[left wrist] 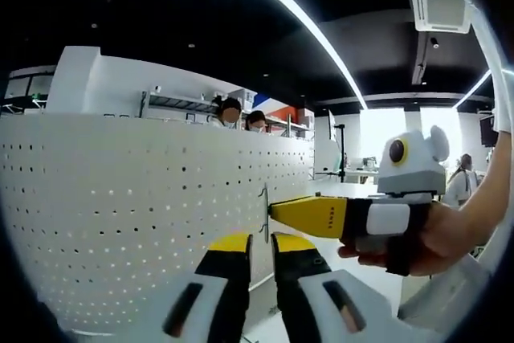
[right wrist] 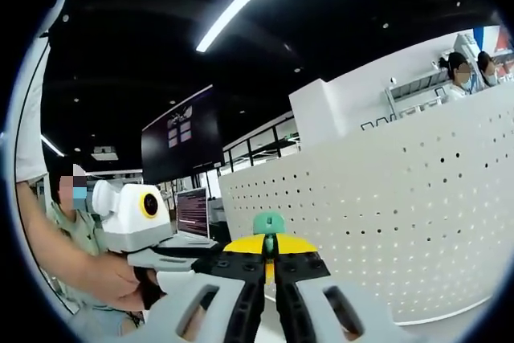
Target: Insert the hook assembly into the mounting plate slot until the hook locks in place.
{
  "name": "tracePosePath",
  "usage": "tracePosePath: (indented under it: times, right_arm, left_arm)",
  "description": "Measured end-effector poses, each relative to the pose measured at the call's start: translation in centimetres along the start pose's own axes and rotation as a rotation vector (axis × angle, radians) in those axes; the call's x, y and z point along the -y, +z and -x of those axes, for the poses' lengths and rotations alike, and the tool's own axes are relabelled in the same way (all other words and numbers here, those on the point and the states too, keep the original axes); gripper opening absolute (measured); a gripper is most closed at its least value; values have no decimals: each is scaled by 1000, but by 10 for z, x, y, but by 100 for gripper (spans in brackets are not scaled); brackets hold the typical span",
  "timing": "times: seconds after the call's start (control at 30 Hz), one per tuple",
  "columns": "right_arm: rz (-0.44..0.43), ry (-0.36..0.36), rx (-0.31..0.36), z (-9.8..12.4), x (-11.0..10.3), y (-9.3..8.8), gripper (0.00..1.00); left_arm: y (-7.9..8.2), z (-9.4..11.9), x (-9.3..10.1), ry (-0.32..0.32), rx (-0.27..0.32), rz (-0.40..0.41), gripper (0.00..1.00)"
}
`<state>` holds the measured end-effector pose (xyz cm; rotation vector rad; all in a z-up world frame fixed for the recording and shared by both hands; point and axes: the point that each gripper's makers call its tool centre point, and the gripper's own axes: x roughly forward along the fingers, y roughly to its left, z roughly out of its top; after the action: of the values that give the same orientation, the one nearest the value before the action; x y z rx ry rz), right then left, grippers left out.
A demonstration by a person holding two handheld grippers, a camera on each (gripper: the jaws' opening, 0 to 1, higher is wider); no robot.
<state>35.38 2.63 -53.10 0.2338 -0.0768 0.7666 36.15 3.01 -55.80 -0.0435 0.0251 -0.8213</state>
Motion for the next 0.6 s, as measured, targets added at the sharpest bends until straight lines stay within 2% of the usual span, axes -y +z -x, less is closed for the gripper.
tracePosePath:
  times: [0.17, 0.27, 0.33, 0.6]
  right_arm:
    - [-4, 2, -7, 0, 0, -2, 0]
    - [-6, 7, -16, 0, 0, -4, 0]
    - [-9, 6, -17, 0, 1, -5, 0]
    - [-5, 12, -24, 1, -1, -5, 0]
  left_arm:
    - [-12, -1, -4, 25, -57, 24, 39]
    - [-15, -2, -6, 40, -63, 21, 55]
    - [-16, -3, -7, 45, -63, 19, 62]
    - [-20, -3, -8, 58, -75, 3, 72]
